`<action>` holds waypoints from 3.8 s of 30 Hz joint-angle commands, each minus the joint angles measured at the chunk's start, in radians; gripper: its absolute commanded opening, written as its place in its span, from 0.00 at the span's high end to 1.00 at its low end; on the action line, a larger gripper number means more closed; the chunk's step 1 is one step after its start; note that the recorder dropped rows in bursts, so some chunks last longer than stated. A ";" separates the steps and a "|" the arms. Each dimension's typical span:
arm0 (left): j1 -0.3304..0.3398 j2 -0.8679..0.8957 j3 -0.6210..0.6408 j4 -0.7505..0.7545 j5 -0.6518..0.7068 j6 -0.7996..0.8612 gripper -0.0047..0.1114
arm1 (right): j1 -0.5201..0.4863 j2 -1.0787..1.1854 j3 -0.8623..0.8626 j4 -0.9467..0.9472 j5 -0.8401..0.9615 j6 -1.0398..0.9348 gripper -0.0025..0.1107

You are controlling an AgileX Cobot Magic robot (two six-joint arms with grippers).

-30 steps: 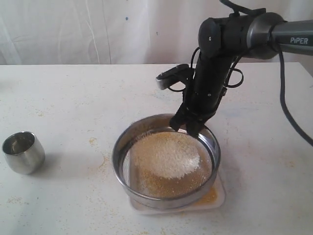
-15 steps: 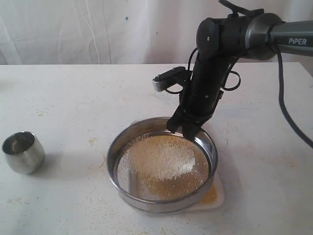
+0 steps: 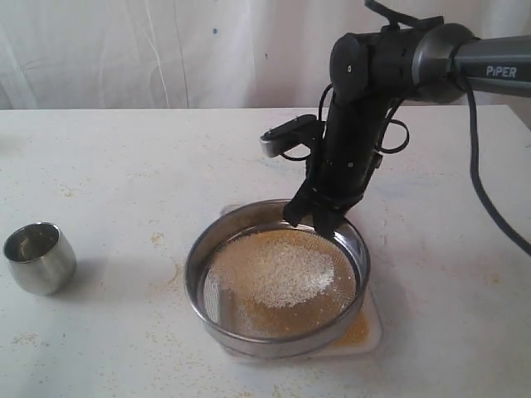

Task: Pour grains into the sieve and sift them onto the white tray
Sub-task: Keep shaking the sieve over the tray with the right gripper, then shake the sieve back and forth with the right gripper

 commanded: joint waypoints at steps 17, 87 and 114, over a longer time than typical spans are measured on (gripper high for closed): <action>0.001 -0.005 0.003 -0.008 0.003 -0.002 0.96 | -0.023 -0.014 -0.001 -0.074 -0.056 0.246 0.98; 0.001 -0.005 0.003 -0.008 0.003 0.002 0.96 | -0.046 -0.115 0.036 0.157 -0.037 -0.254 0.98; 0.001 -0.005 0.003 -0.008 0.003 0.002 0.96 | -0.077 -0.119 0.036 0.076 0.034 0.110 0.98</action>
